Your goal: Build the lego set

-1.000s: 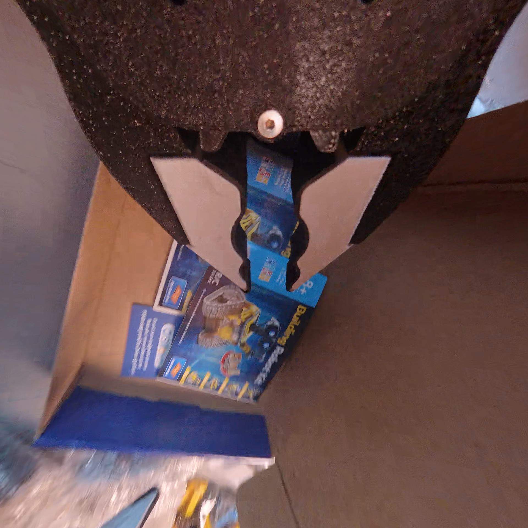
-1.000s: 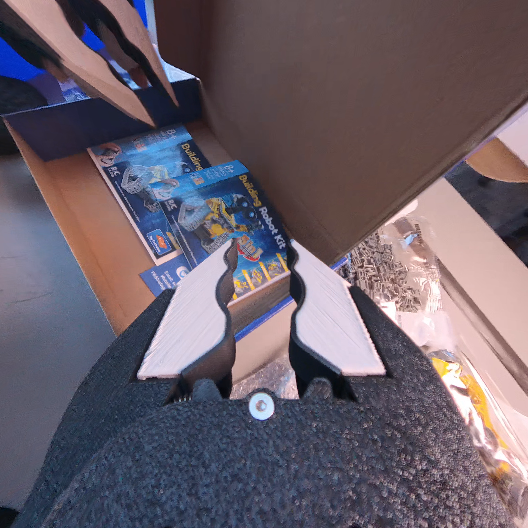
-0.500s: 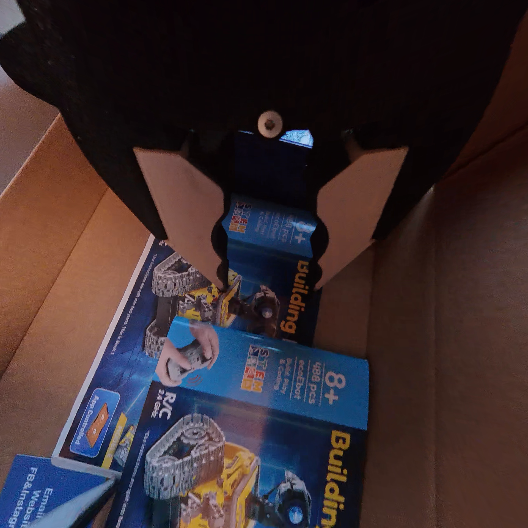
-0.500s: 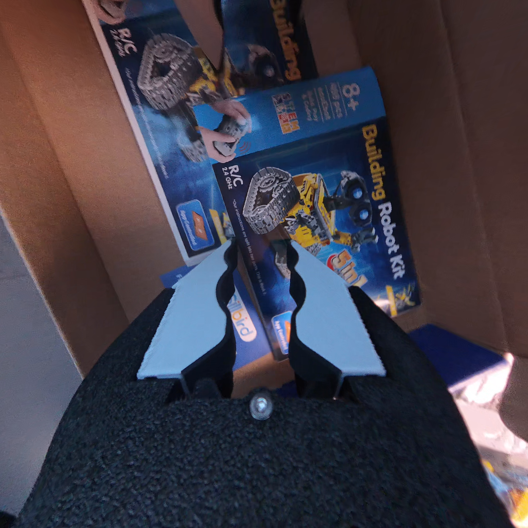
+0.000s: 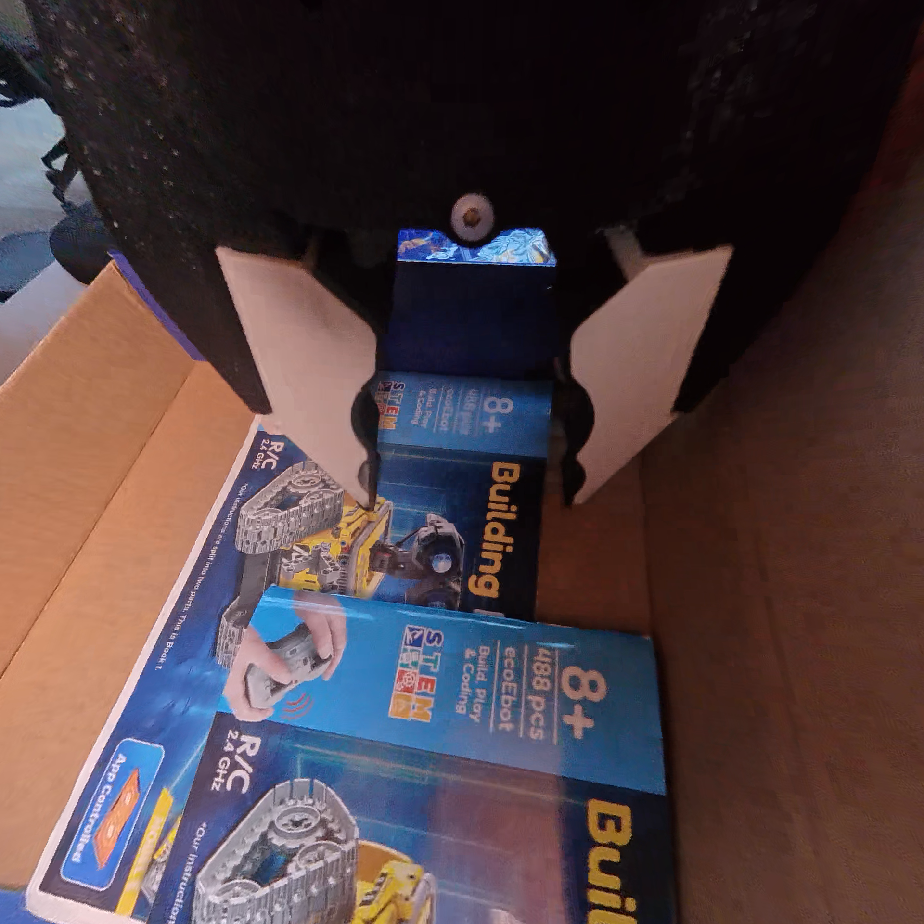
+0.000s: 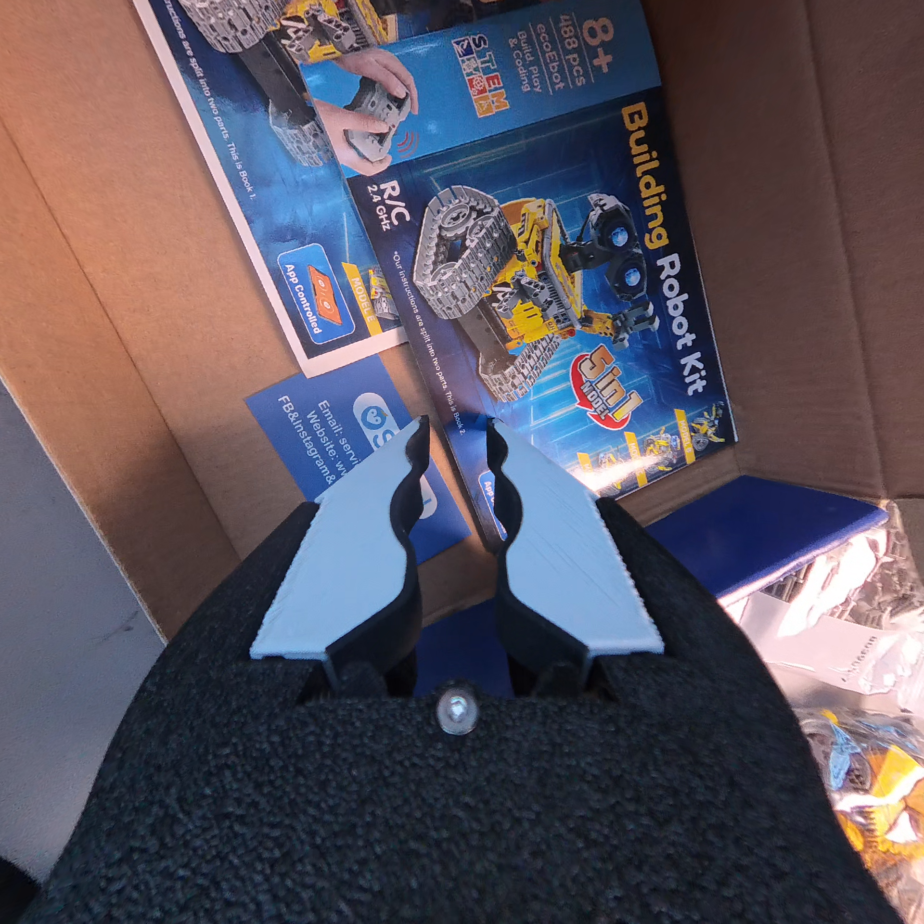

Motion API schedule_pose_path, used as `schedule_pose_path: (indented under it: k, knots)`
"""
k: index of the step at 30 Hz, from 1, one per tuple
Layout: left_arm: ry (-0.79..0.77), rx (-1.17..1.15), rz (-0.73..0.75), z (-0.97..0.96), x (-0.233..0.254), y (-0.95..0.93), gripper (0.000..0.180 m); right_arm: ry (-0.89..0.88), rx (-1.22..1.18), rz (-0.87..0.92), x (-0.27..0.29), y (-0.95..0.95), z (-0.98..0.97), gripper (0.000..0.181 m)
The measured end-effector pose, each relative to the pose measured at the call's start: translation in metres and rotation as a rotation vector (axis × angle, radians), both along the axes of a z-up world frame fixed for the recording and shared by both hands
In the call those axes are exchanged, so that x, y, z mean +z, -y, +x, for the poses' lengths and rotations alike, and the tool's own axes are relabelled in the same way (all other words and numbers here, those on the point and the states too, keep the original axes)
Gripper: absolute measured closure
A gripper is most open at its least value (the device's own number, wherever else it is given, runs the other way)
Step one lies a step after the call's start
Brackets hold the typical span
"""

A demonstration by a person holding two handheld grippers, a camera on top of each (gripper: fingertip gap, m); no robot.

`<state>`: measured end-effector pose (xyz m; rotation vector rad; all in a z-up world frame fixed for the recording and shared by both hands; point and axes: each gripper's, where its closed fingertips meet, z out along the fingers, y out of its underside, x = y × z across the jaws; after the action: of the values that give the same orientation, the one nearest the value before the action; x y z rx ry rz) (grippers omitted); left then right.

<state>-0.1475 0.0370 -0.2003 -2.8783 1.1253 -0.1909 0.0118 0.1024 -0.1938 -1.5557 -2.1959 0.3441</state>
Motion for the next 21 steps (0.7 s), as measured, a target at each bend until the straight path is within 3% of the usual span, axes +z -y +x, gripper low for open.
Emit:
schedule_pose_path:
  k: [5, 8, 10, 16, 21]
  knots:
    - [-0.050, -0.059, -0.038, -0.001, 0.001, 0.007, 0.127, -0.004, 0.001, 0.000, 0.000, 0.001, 0.001, 0.160]
    - [-0.058, -0.084, -0.025, -0.002, 0.005, 0.009, 0.160, -0.001, 0.000, 0.001, 0.000, 0.001, 0.001, 0.159]
    - [-0.032, -0.083, -0.027, 0.001, 0.010, 0.014, 0.168, -0.001, -0.001, 0.001, 0.000, 0.001, 0.002, 0.159]
    - [0.052, -0.096, -0.026, 0.016, 0.028, 0.029, 0.175, 0.012, 0.001, 0.017, 0.000, 0.002, 0.003, 0.159]
    - [0.115, -0.088, 0.061, 0.029, 0.054, 0.032, 0.178, -0.031, 0.028, 0.001, 0.013, 0.011, 0.001, 0.157]
